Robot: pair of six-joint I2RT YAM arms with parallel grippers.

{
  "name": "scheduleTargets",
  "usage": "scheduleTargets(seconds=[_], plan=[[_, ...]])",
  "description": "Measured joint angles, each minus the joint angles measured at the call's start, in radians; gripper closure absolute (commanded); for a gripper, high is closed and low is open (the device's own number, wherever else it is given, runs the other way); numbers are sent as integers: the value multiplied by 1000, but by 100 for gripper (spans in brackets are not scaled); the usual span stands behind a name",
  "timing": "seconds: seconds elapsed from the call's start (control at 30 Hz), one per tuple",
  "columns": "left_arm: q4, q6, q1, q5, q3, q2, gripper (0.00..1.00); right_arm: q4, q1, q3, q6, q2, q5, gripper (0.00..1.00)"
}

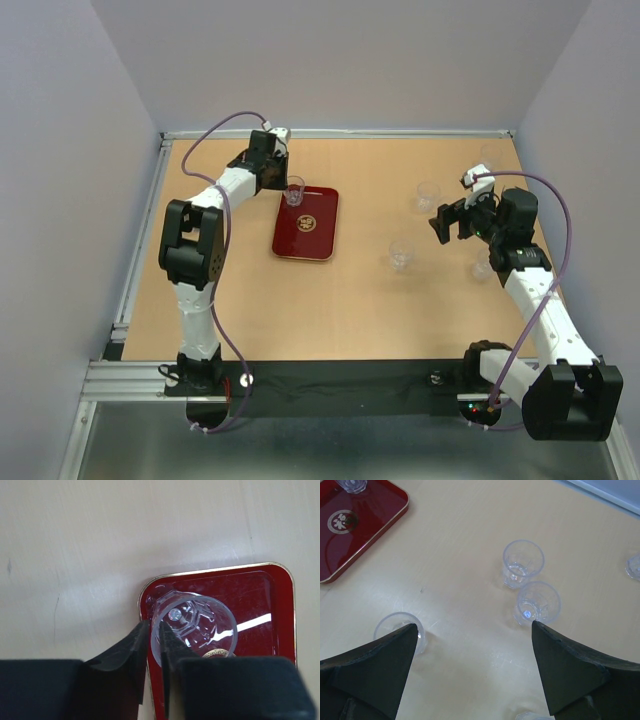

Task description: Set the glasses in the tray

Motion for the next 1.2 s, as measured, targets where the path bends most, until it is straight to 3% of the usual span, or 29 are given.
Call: scheduleTargets(seconds=[0.2, 0.43, 0.93, 1.2], plan=[[0, -1, -3, -3, 0, -1, 48, 0, 0, 0, -1, 0, 0, 0], [-2, -6, -7, -4, -42, -106, 36, 0, 0, -2, -14, 0, -12, 0], [172, -33, -6, -154, -675, -987, 15, -26, 0, -26, -52, 58, -234, 2], [174, -5, -6, -224, -857, -1248, 14, -167, 6, 82, -25, 247, -317, 19]])
